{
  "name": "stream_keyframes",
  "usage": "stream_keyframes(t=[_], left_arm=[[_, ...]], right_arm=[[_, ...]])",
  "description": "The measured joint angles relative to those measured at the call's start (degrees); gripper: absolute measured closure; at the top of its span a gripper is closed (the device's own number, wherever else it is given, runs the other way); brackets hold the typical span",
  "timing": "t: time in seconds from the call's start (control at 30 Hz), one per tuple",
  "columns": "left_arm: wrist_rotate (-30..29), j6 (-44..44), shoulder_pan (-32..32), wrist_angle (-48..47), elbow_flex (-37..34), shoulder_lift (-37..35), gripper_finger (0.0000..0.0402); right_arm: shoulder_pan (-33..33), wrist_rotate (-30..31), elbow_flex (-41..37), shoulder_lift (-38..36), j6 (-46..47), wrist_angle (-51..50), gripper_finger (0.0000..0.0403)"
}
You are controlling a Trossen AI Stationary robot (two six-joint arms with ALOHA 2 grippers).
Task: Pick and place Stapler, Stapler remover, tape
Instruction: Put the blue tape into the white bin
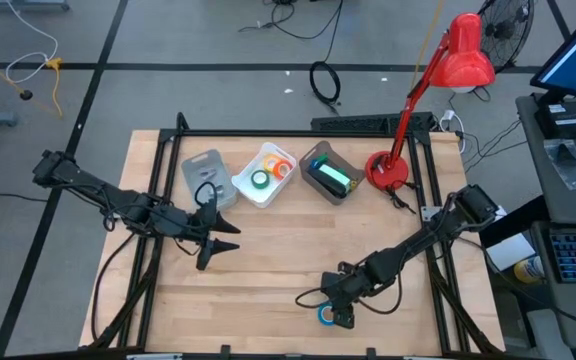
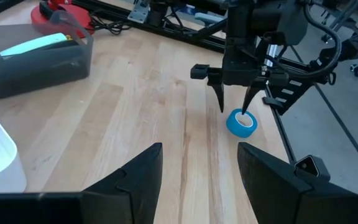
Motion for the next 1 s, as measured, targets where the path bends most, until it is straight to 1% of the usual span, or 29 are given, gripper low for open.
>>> stream_keyframes(t=[0.33,0.47,0.63,0.9,0.93,1.0], left_arm=[[-0.4,1.0,0.0,0.0,0.0,0.0,0.0190],[-0.5,1.0,0.1,0.1,0.0,0.0,0.0190],[-0.5,1.0,0.1,0.1,0.0,0.0,0.0190],[-0.5,0.6,0.1,0.2,0.0,0.0,0.0190],[-0.5,0.2,0.1,0.3,0.0,0.0,0.0190],[-0.6,-1.3,0.1,1.2,0.0,0.0,0.0190]], right_arm=[[-0.4,-1.5,0.1,3.1,-0.1,1.5,0.0207],[-0.4,-0.5,0.1,3.3,0.4,1.2,0.0215],[-0.4,-0.4,0.1,3.3,0.4,0.7,0.0258],[-0.7,-0.4,0.0,2.6,1.9,0.6,0.0360],[-0.8,-0.4,-0.1,2.4,1.8,0.6,0.0370],[-1.3,-0.1,-0.2,1.6,1.5,0.8,0.0371]])
